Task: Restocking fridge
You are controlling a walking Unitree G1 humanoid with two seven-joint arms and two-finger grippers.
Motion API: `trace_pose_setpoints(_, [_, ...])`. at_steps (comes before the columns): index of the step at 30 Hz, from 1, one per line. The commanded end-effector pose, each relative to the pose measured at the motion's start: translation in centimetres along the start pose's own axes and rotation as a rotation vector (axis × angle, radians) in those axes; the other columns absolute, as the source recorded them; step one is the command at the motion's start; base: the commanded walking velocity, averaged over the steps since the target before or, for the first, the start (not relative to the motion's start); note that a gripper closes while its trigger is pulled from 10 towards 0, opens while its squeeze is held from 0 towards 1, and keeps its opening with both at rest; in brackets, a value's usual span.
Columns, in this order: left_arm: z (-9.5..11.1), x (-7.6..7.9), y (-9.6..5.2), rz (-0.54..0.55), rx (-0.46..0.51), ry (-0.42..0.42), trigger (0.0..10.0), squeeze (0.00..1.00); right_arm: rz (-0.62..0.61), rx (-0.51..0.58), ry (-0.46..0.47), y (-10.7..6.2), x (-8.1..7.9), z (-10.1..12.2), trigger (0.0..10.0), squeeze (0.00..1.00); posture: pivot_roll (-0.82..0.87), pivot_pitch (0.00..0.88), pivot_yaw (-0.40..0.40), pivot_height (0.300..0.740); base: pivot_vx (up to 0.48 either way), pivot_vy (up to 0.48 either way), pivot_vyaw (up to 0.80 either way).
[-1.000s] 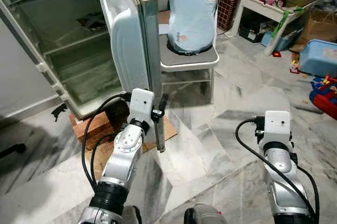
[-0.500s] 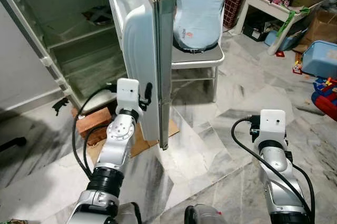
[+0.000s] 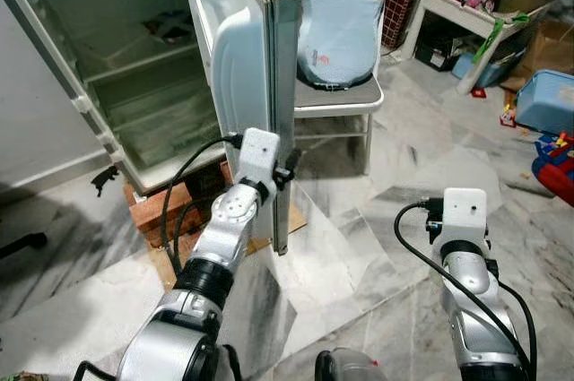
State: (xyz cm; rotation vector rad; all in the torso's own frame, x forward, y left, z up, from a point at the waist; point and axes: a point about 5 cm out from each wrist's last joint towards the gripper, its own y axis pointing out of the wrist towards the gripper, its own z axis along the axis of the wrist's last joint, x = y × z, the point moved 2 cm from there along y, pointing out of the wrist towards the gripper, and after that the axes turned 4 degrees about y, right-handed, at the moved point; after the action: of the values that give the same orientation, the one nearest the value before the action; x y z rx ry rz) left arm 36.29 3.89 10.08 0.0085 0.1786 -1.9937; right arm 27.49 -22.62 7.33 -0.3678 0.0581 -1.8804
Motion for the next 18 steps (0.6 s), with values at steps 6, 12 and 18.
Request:
trace_pose_setpoints(6, [1.5,3.1,1.7,-0.149,0.003,0.056,10.0,0.00,-0.014,0.042,0.005,-0.2,0.2,0.9,10.0,0.00,-0.09,0.089,0.022,0.740,0.000,0.000,0.00])
trace_pose_setpoints(12, [2.2,6.2,1.9,-0.301,0.033,0.138,10.0,0.00,-0.032,0.048,-0.001,-0.1,0.5,1.1,10.0,0.00,-0.10,0.092,0.026,0.740,0.000,0.000,0.00])
trace_pose_setpoints(18, [0.9,7.0,0.1,-0.422,0.099,0.132,10.0,0.00,-0.043,0.048,0.000,-0.2,0.6,1.1,10.0,0.00,-0.09,0.110,0.025,0.740,0.000,0.000,0.00])
